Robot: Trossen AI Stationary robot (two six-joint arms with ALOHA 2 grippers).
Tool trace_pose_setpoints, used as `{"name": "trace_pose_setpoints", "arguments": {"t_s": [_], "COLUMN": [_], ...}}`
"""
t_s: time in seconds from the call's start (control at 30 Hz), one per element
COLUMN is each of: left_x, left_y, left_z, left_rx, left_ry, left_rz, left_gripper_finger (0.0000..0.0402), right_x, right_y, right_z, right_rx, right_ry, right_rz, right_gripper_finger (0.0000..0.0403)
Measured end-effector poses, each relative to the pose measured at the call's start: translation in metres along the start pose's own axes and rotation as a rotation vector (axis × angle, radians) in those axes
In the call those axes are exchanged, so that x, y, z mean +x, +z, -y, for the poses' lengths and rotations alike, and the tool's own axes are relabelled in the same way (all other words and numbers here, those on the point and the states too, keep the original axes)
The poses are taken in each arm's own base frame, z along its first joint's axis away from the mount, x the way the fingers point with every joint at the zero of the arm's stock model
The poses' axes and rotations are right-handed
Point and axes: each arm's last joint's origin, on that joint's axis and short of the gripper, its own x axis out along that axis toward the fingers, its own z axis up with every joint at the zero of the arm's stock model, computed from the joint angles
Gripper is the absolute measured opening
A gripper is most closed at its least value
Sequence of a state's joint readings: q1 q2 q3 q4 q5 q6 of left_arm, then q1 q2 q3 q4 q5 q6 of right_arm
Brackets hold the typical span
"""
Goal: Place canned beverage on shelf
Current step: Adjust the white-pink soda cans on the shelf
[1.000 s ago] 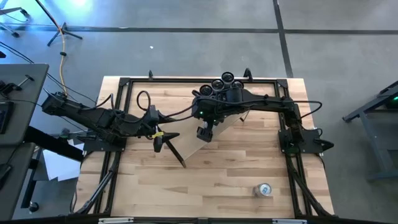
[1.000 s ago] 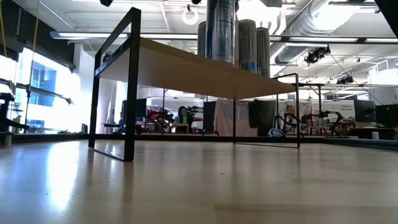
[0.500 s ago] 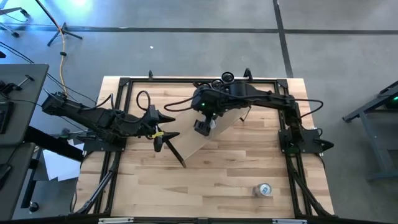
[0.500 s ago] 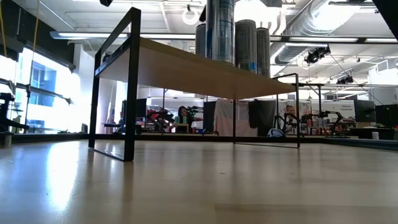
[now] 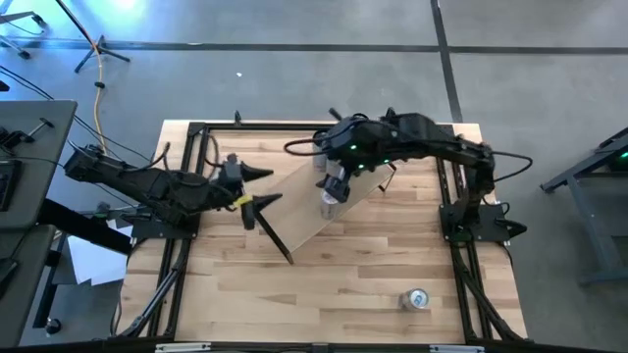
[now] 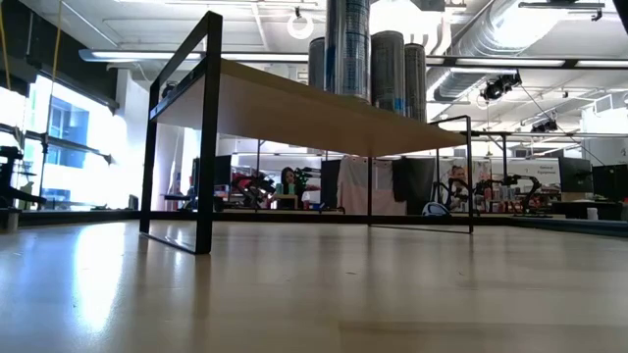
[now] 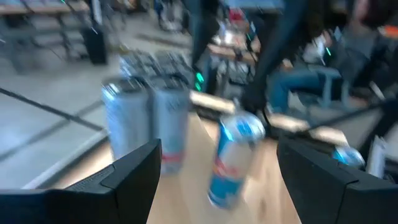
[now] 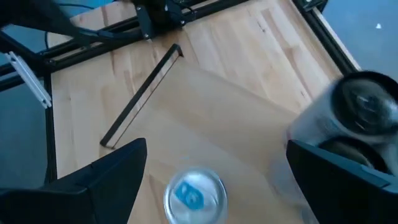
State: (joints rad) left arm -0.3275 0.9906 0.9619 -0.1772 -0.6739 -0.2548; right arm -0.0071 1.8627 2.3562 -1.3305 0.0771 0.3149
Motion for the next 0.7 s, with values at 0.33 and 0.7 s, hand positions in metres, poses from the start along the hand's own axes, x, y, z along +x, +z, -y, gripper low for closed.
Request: {"name": "trace_pose_setpoints", "arguments": {"t_s": [0.33,0.7], "left_x": [0.02,0.075], "left_y": [0.023,0.009], "left_z": [-0.047,-0.112], "left_rx": [-0.086,-0.068], "left_ry": [0.102,0.265], "left_rz": [0.111,-0.01], "left_gripper_finger": [0.0286,0.0114], "right_x": [-0.046,-0.069], "right_y": [-0.024,-0.046], "right_z": [0.003,-0.016], "right_rx": [0.061,0.071], "right_ry": [-0.108,-0.253], "right_rz": [-0.051,0.012], "right_gripper_finger": [0.0374,0.0374]}}
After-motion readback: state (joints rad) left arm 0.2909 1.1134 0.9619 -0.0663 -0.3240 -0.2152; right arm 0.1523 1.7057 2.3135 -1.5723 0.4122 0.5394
